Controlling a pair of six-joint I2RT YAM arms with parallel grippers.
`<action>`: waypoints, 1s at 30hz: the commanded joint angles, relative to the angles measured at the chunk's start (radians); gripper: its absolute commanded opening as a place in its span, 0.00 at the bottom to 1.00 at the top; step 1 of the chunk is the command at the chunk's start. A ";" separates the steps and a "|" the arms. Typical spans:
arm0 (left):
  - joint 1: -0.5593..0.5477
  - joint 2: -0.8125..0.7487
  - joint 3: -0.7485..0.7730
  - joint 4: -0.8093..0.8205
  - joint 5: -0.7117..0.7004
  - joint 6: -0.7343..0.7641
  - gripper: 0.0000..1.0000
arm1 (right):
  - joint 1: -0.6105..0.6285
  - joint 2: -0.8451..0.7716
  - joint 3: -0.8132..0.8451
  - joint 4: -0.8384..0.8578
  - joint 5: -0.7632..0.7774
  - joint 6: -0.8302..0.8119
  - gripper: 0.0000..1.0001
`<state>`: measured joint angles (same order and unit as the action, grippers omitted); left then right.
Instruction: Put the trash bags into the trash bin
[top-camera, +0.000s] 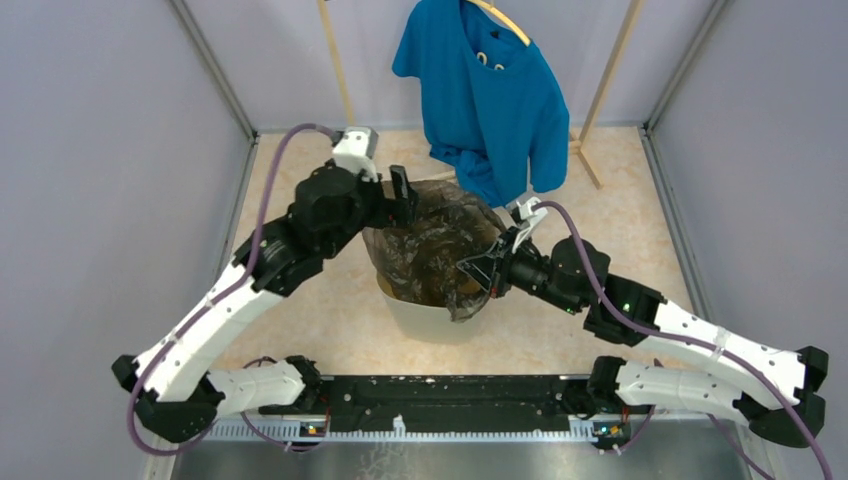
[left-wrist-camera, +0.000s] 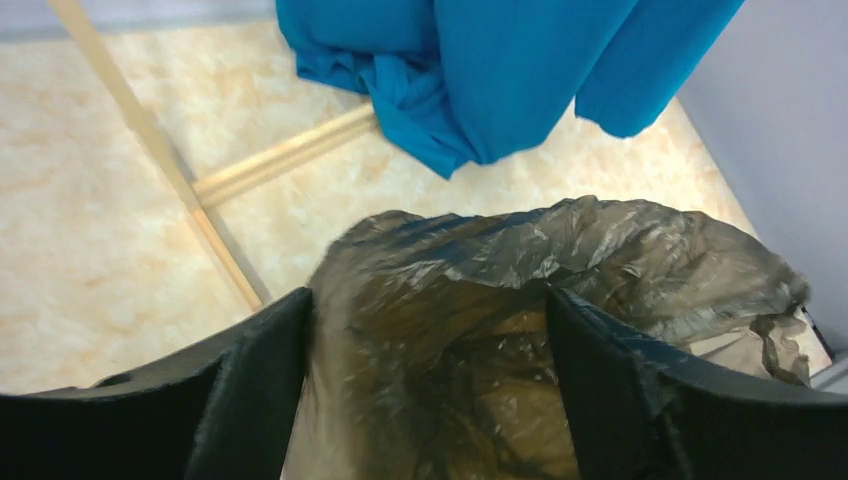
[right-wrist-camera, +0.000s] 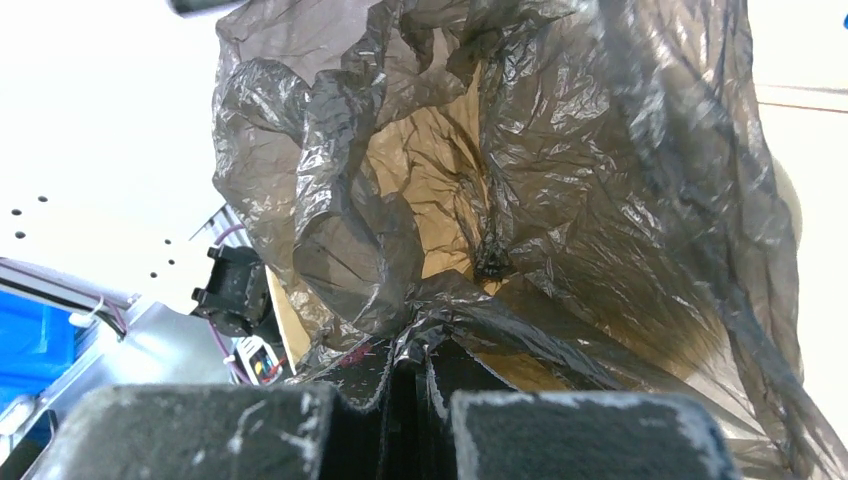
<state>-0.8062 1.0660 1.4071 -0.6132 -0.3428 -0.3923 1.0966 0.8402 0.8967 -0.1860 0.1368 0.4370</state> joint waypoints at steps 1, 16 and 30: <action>0.001 0.049 -0.005 0.037 0.075 0.018 0.82 | 0.005 0.000 0.021 0.014 -0.022 -0.006 0.00; -0.004 0.096 -0.350 0.285 0.495 -0.177 0.12 | 0.005 0.085 0.098 -0.040 0.066 -0.014 0.00; -0.002 0.095 -0.239 0.179 0.358 -0.094 0.57 | 0.004 0.165 0.141 -0.105 0.073 -0.018 0.00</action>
<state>-0.8070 1.2640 1.0855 -0.4393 0.0395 -0.5198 1.0969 1.0267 0.9833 -0.2760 0.1883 0.4297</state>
